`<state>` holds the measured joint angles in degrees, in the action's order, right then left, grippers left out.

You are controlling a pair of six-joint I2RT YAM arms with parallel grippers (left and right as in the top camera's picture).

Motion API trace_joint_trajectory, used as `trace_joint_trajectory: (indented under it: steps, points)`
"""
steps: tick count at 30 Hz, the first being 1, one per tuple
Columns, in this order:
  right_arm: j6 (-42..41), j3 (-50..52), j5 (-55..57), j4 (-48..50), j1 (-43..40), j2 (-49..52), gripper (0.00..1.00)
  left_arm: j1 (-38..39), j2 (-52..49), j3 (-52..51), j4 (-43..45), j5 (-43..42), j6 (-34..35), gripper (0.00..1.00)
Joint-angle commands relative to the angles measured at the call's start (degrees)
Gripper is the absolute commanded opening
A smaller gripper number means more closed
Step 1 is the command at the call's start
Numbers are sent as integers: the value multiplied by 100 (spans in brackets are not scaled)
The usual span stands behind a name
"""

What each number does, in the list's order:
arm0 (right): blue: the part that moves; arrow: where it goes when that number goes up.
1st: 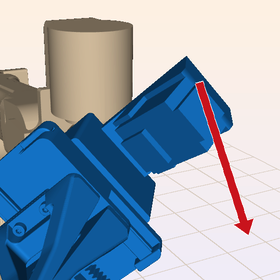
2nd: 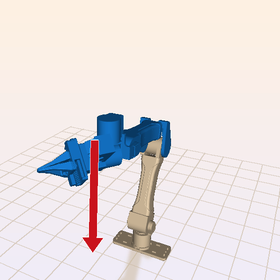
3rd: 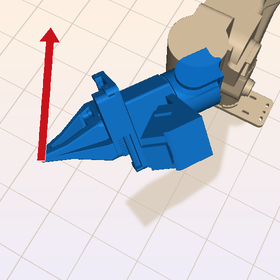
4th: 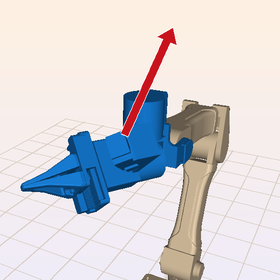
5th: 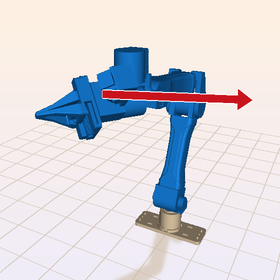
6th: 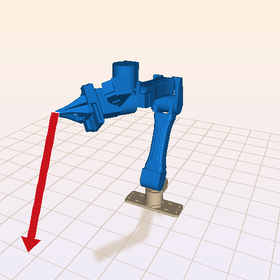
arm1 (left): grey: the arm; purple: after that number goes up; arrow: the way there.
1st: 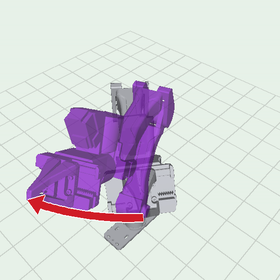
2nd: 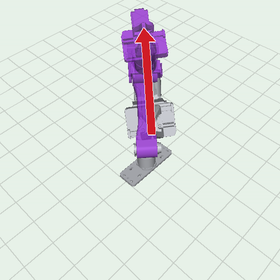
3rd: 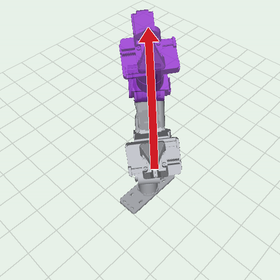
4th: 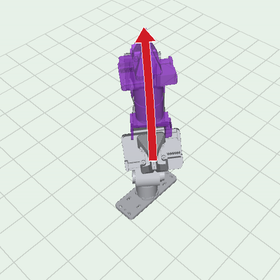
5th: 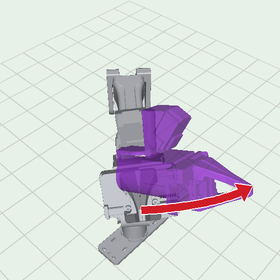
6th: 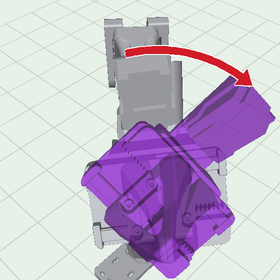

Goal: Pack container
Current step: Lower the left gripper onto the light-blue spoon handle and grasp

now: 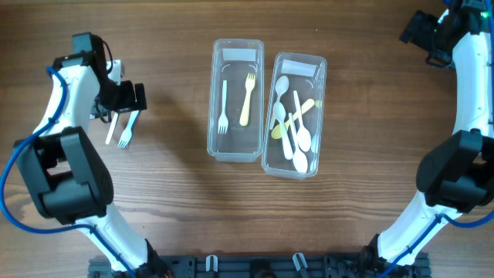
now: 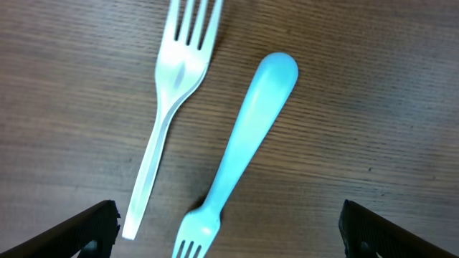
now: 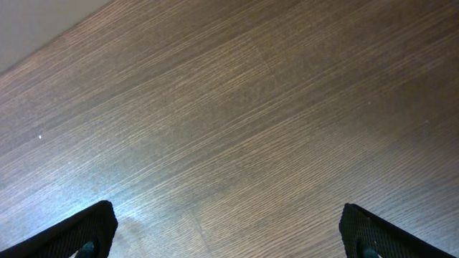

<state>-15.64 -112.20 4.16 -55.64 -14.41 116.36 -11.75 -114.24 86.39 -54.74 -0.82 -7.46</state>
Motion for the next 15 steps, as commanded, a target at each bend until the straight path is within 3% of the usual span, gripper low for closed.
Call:
trace_joint_trajectory:
  steps: [1, 7, 15]
  points:
    - [-103, 22, 96, 15, 31, 55, 100, -15, -157, -42, 181, -153, -728, 100]
    - [-103, 22, 98, 15, 31, 55, 100, -15, -313, -42, 702, -153, -890, 100]
    - [-101, 22, 96, 15, 31, 55, 100, 2, -321, -48, 761, -334, -885, 100]
